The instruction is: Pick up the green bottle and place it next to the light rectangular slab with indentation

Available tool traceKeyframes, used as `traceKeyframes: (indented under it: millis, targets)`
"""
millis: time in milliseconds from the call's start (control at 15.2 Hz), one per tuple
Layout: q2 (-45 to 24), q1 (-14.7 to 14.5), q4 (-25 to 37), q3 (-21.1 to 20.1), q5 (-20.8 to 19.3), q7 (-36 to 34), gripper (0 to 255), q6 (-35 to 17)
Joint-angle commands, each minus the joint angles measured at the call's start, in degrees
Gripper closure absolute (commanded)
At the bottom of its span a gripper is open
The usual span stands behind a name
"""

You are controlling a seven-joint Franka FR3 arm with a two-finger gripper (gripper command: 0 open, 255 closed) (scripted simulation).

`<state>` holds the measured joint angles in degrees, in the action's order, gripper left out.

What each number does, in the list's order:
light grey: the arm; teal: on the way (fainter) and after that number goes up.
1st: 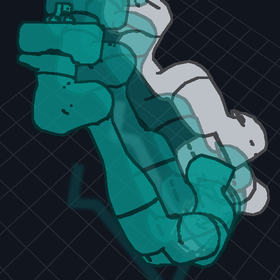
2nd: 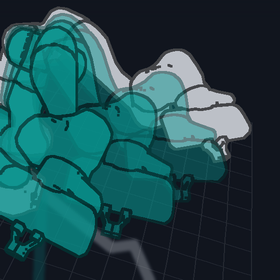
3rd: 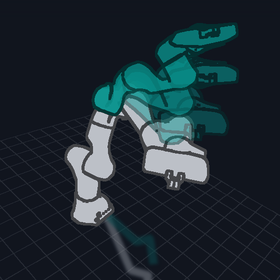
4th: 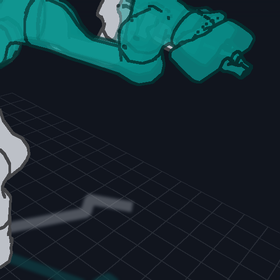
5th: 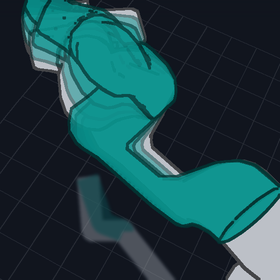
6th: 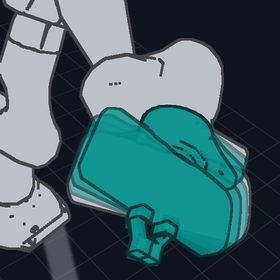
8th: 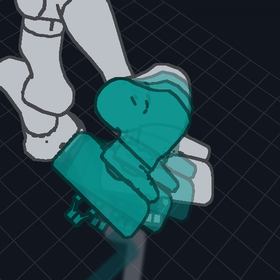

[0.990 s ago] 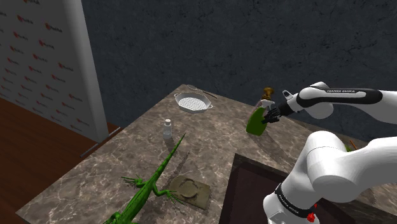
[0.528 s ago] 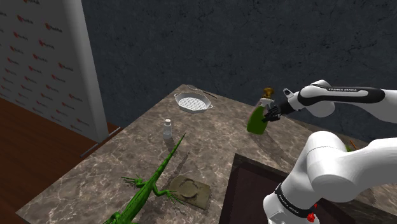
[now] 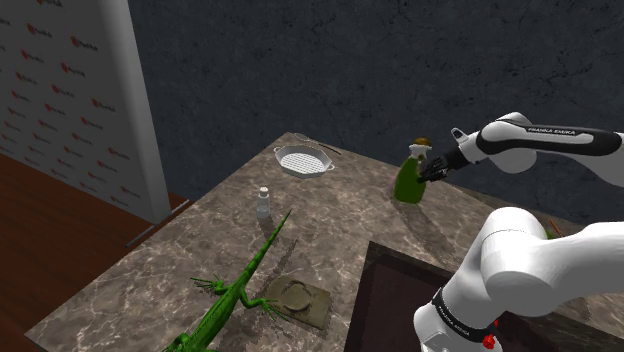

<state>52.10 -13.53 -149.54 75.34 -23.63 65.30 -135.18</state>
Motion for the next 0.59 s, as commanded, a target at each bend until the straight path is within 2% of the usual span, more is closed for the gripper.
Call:
traceKeyframes:
  millis: [0,528]
  targets:
    - [0.5,0.6,0.7,-1.6,0.6,-0.5,255,1.5]
    - [2.2,2.5,3.4,-7.5,2.7,-2.4,255,7.2]
